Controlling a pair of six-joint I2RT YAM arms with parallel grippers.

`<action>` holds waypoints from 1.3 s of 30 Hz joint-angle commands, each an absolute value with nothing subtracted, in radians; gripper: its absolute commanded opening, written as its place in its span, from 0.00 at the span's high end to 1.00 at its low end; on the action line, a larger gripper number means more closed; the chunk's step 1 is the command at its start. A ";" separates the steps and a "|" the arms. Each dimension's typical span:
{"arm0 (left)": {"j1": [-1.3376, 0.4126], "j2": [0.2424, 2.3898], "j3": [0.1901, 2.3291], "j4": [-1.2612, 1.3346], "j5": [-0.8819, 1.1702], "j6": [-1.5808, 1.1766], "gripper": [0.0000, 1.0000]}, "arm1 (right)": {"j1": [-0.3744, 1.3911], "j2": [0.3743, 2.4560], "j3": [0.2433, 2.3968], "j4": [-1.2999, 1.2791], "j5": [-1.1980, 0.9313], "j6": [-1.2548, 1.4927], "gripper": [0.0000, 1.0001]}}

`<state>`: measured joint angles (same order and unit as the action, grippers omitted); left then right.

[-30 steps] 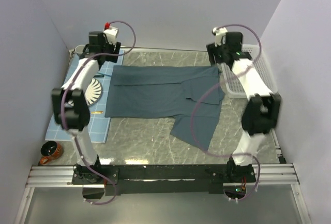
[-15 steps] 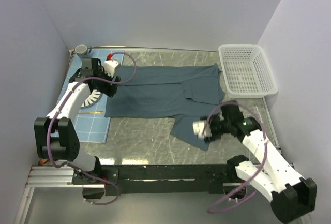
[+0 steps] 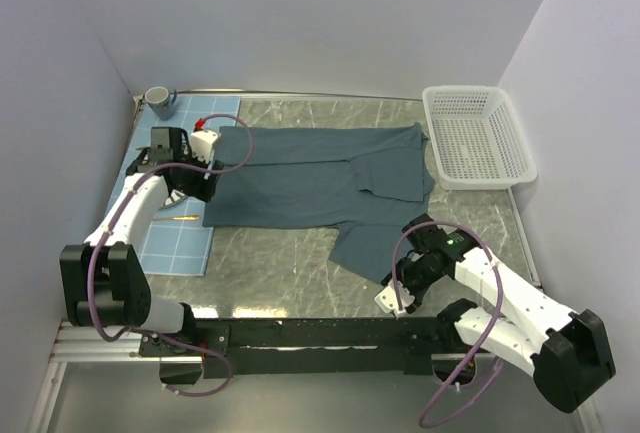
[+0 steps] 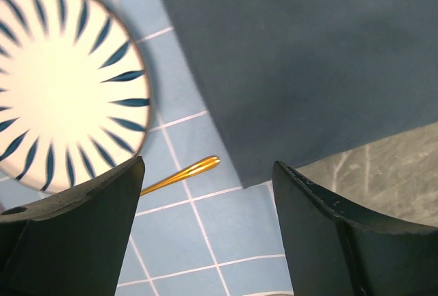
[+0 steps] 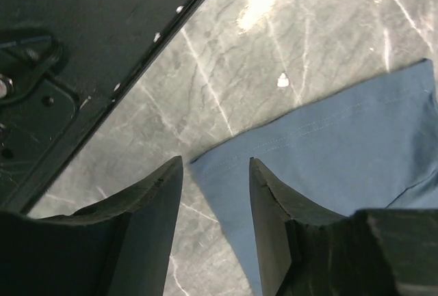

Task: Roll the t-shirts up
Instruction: Fold the T-shirt at the center of the board.

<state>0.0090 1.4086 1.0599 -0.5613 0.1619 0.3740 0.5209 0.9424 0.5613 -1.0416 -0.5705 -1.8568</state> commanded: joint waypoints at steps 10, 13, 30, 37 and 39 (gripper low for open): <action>0.072 1.351 1.077 -0.543 0.149 0.345 0.19 | 0.541 1.002 0.502 -0.931 -0.420 -1.895 0.53; 0.074 1.364 1.088 -0.545 0.149 0.351 0.20 | 0.541 1.026 0.494 -0.901 -0.405 -1.882 0.56; 0.100 1.437 1.129 -0.529 0.149 0.391 0.20 | 0.566 1.095 0.515 -0.930 -0.379 -1.931 0.71; 0.124 1.448 1.143 -0.552 0.169 0.426 0.20 | 0.575 1.098 0.534 -0.904 -0.362 -1.814 0.98; 0.140 1.445 1.150 -0.587 0.184 0.466 0.19 | 0.554 1.072 0.574 -0.917 -0.368 -1.694 1.00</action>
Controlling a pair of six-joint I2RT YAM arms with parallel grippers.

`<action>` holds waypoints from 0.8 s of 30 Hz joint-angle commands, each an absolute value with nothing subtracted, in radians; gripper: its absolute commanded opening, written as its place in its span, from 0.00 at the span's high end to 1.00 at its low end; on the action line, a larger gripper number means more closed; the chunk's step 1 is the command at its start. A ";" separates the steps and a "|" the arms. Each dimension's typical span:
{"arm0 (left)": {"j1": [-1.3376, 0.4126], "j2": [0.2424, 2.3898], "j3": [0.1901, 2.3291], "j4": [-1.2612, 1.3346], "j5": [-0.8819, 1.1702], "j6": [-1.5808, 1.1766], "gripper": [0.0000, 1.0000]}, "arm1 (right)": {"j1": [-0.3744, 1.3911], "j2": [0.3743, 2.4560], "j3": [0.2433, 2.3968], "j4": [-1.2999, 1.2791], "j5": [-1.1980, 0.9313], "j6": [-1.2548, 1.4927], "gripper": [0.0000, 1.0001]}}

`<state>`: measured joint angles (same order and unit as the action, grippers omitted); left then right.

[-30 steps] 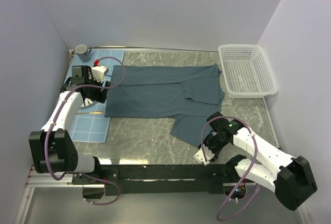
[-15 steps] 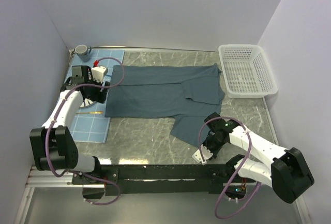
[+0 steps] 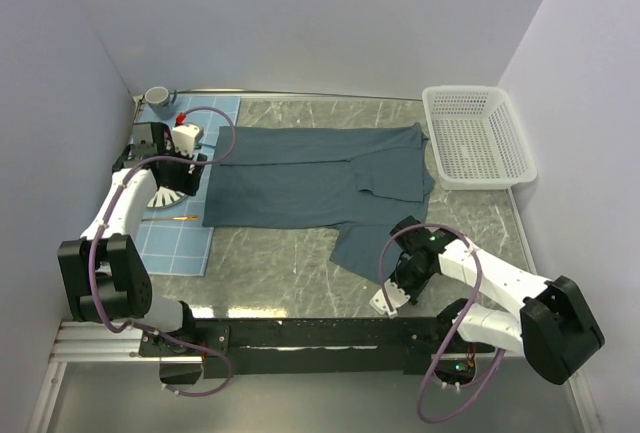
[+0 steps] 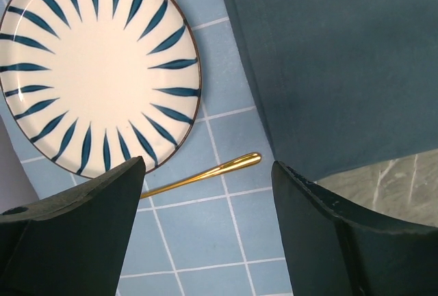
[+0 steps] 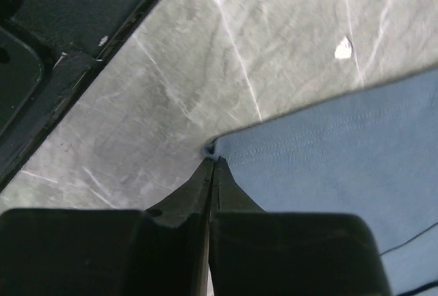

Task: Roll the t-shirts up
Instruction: Fold the T-shirt at the center of the board.

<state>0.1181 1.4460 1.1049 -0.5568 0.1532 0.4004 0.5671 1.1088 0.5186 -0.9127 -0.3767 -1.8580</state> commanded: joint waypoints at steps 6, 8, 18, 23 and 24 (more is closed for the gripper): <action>0.164 1.516 1.244 -0.744 0.256 0.451 0.24 | 0.520 1.023 0.716 -0.925 -0.374 -1.315 1.00; 0.163 1.525 1.240 -0.755 0.287 0.422 0.27 | 0.520 1.003 0.732 -0.884 -0.361 -1.234 1.00; 0.161 1.692 1.180 -0.749 0.357 0.351 0.43 | 0.520 1.037 0.764 -0.736 -0.253 -0.933 1.00; 0.156 1.787 1.201 -0.749 0.380 0.308 0.48 | 0.523 1.058 0.773 -0.735 -0.244 -0.943 1.00; 0.156 1.796 1.204 -0.753 0.373 0.305 0.48 | 0.520 1.060 0.778 -0.736 -0.244 -0.945 1.00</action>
<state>0.1619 1.7657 1.1835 -0.7395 0.3359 0.3443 0.5255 1.0492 0.7269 -0.7658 -0.2646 -0.9836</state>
